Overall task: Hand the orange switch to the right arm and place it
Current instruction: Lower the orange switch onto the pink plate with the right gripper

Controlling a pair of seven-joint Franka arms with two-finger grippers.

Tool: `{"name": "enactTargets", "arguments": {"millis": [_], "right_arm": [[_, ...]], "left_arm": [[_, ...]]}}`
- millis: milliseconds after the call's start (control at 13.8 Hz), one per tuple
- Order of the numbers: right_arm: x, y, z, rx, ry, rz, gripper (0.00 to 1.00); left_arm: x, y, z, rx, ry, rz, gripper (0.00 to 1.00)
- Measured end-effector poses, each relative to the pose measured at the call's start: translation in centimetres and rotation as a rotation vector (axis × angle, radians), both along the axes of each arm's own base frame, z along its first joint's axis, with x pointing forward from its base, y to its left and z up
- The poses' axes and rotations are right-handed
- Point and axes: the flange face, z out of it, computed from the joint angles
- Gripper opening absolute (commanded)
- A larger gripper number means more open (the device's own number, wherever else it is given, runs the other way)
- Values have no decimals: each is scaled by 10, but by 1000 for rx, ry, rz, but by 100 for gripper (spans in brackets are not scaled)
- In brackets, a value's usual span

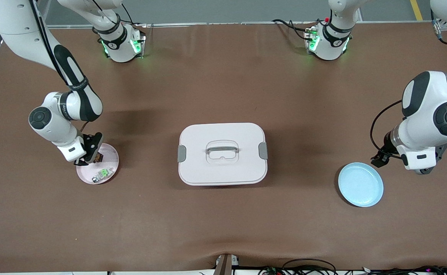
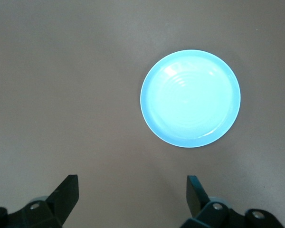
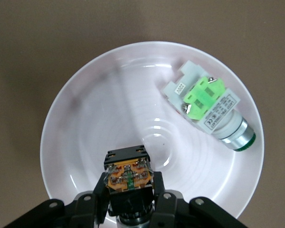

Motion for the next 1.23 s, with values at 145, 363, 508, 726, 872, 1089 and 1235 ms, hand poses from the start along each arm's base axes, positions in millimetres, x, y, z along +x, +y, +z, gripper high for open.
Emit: {"name": "enactTargets", "arguments": {"millis": [145, 363, 508, 726, 872, 1089, 1235], "right_arm": [[0, 0, -2, 0, 3, 1, 0], [0, 2, -2, 2, 3, 5, 100], [0, 2, -3, 2, 4, 3, 100], [1, 2, -2, 1, 1, 3, 100], [2, 2, -1, 3, 14, 3, 100], [11, 2, 9, 9, 72, -7, 100], [19, 2, 24, 43, 125, -75, 100]], "left_arm": [[1, 0, -1, -2, -2, 0, 100], [2, 3, -2, -5, -4, 4, 100], [2, 5, -2, -7, -8, 6, 100], [2, 8, -3, -8, -7, 10, 100], [3, 12, -4, -8, -6, 17, 100], [4, 15, -4, -12, -14, 21, 100], [5, 20, -4, -14, -19, 18, 100]]}}
